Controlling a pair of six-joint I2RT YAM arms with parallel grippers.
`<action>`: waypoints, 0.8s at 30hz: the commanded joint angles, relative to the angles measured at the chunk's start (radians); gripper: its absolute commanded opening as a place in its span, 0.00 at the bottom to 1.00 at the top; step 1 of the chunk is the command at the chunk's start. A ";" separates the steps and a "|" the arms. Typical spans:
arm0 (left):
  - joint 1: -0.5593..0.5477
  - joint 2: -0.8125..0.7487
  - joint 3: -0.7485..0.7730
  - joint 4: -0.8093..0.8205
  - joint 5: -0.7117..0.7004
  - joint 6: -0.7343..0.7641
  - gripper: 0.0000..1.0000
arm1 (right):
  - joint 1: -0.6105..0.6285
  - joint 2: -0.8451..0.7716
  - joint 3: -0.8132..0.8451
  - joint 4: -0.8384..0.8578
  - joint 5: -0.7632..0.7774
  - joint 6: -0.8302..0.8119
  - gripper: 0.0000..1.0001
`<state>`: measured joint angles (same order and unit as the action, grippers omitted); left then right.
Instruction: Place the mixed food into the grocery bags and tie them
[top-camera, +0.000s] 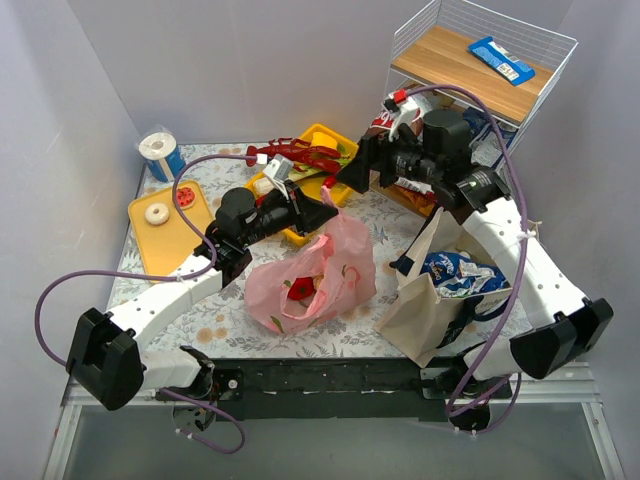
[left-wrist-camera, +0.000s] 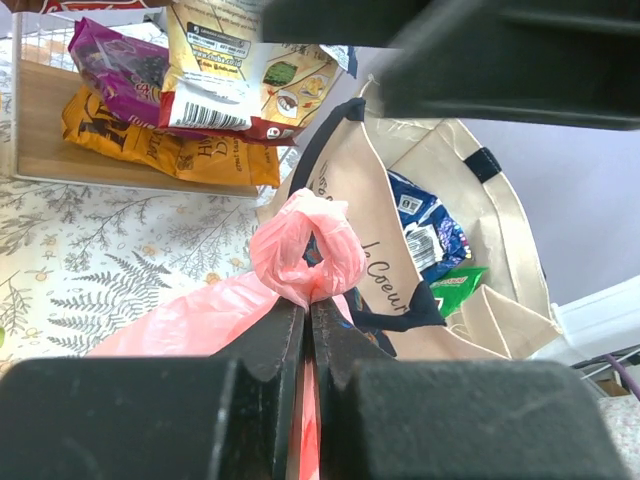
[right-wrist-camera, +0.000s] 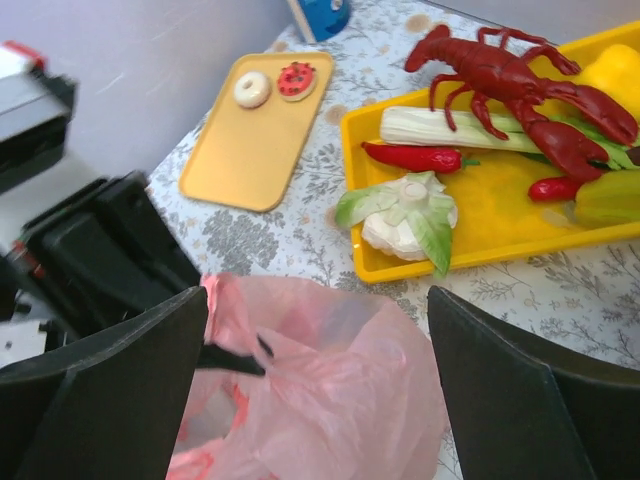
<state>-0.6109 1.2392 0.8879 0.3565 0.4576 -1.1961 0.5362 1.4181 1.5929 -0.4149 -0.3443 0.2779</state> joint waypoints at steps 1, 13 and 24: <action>-0.003 -0.046 0.005 -0.034 0.004 0.033 0.00 | -0.050 -0.128 -0.083 0.097 -0.292 -0.101 0.98; -0.001 -0.058 0.011 -0.034 0.043 -0.005 0.00 | -0.047 -0.216 -0.413 0.297 -0.384 -0.180 0.96; -0.001 -0.063 0.002 -0.011 0.020 -0.028 0.00 | 0.091 -0.165 -0.470 0.337 -0.276 -0.195 0.92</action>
<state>-0.6109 1.2171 0.8879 0.3229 0.4862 -1.2182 0.5877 1.2530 1.1606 -0.1482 -0.6762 0.0975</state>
